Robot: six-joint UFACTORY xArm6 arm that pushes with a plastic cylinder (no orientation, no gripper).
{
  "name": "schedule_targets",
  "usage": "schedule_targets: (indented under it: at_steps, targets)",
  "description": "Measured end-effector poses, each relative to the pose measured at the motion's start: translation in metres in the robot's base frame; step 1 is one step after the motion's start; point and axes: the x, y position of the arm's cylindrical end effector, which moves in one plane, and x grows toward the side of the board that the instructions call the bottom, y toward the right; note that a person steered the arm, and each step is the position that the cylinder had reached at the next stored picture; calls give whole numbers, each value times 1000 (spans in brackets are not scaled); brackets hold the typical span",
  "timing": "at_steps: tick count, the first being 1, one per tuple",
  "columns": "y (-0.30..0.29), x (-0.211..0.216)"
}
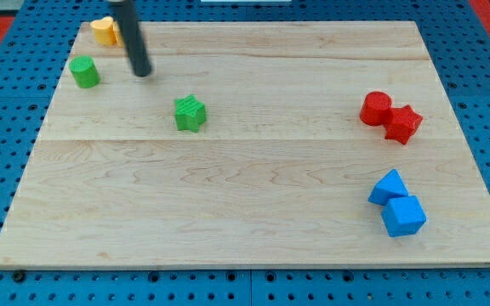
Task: Move the green star diagonally bottom left to the red blocks
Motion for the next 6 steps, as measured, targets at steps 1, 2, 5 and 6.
schedule_targets:
  at_steps: [1, 2, 5, 6]
  targets:
    - [55, 34]
    - [42, 85]
    - [-98, 129]
    - [-39, 155]
